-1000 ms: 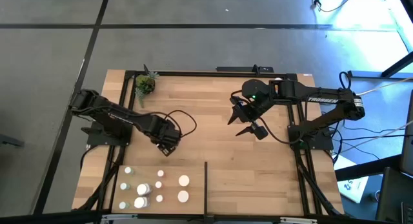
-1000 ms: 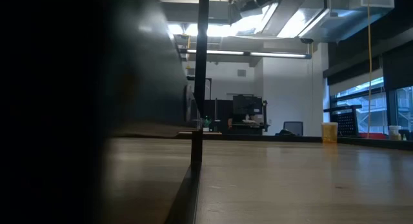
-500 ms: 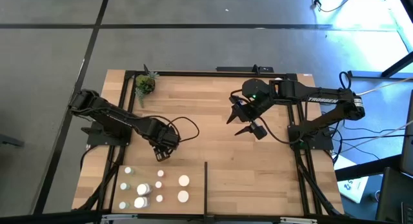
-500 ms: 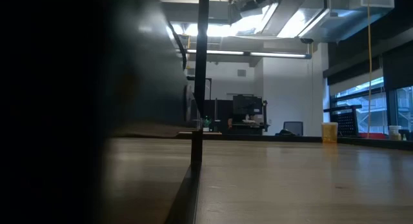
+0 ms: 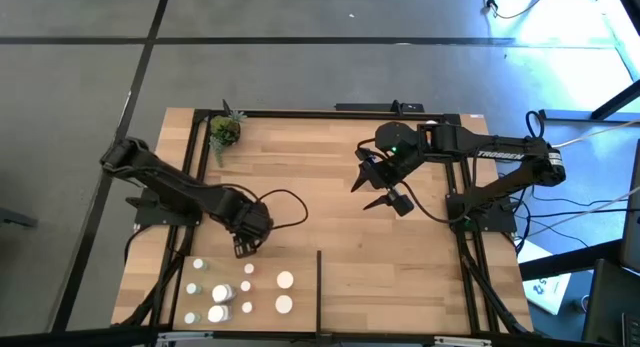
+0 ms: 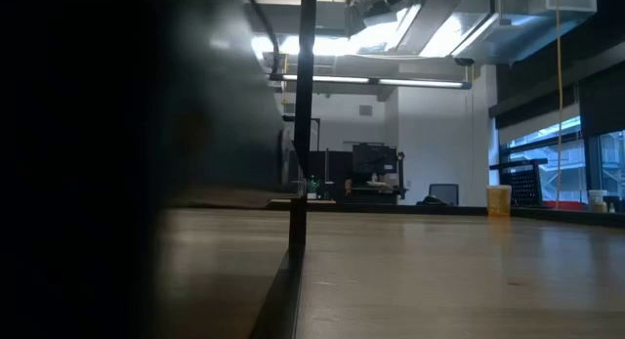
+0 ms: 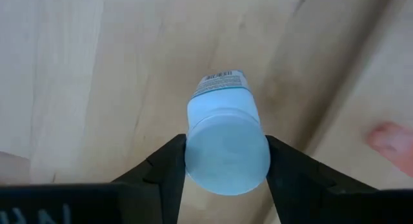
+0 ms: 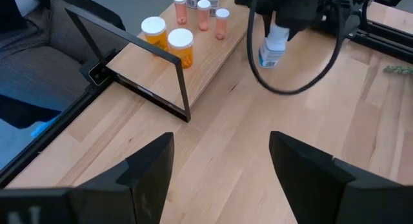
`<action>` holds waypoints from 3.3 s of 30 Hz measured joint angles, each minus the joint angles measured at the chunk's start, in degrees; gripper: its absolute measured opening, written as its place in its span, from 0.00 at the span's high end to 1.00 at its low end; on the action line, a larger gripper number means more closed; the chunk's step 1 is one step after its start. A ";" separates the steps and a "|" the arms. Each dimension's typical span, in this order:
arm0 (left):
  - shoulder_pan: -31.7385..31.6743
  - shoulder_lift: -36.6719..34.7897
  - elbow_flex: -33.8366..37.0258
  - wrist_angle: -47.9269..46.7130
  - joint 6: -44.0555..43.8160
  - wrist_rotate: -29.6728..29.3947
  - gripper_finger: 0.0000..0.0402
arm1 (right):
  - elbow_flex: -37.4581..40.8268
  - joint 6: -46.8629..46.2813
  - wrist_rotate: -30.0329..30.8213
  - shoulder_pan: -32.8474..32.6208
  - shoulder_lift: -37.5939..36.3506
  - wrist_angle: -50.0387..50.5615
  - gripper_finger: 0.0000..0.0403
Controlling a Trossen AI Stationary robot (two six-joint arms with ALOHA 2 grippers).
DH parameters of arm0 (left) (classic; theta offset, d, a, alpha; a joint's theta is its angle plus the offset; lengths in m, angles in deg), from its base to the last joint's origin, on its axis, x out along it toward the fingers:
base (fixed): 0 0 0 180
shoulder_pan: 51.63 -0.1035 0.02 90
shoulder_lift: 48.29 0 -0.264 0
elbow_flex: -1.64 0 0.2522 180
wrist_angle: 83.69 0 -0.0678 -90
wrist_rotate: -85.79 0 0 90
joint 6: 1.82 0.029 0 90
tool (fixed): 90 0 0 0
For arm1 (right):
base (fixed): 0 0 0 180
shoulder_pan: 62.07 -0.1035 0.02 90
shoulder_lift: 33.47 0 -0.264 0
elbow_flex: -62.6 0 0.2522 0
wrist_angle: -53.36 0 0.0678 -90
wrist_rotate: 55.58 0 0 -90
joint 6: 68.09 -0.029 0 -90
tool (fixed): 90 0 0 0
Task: Pick and place medicine bottles onto shelf by color
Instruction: Put the white pill bottle on the shelf aligned with the other white pill bottle, then put the orange pill bottle on the shelf aligned with the other orange pill bottle
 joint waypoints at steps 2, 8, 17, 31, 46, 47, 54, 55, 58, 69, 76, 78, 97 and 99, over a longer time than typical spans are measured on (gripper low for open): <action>0.75 -0.88 -1.11 -0.60 0.06 -0.24 0.57 | 0.00 0.00 0.00 0.02 0.00 -0.01 0.36; 3.01 -1.92 -4.52 -7.88 1.81 -1.29 0.57 | 0.00 0.00 -0.04 0.00 0.00 -0.26 0.36; 9.19 -3.68 -6.35 -14.36 0.26 -2.24 0.57 | 0.00 0.01 -0.07 0.00 0.00 -0.30 0.36; 21.48 -7.16 -6.35 -12.66 -11.30 -1.14 0.57 | 0.00 0.00 -0.07 0.00 0.00 -0.55 0.36; 26.92 -6.31 -6.35 -3.67 -13.41 -1.49 0.57 | 0.00 0.00 -0.07 0.00 0.00 -0.53 0.36; 27.27 -5.95 -6.35 -3.78 -13.45 -1.48 0.57 | 0.00 0.00 -0.07 0.00 0.00 -0.53 0.36; 28.32 -2.83 -6.35 -3.93 -13.64 -1.36 0.57 | 0.00 0.00 -0.05 0.01 0.00 -0.61 0.36; 28.35 -2.39 -6.35 -3.94 -13.65 -1.06 0.57 | 0.00 0.00 -0.04 0.02 0.00 -0.64 0.36; 28.36 -1.30 -6.32 -3.85 -13.66 -0.88 0.57 | 0.00 0.00 -0.07 0.02 0.00 -0.64 0.36; 27.93 -1.00 -6.32 -3.63 -14.88 -0.81 0.56 | 0.00 0.00 -0.04 0.02 0.00 -0.72 0.36; 27.95 -1.03 -6.32 -3.52 -14.88 -0.81 0.45 | 0.00 0.00 -0.04 0.02 0.00 -0.72 0.36; 27.93 -1.01 -6.32 -3.51 -14.87 -0.81 0.42 | 0.00 0.00 -0.04 0.00 0.00 -0.72 0.36; 27.93 -1.24 -6.30 -2.00 -16.44 2.20 0.20 | 0.01 0.01 -0.04 0.01 0.00 -0.75 0.36; 27.95 -1.82 -6.30 -2.01 -16.48 2.20 0.20 | 0.01 0.01 -0.05 0.00 0.00 -0.75 0.36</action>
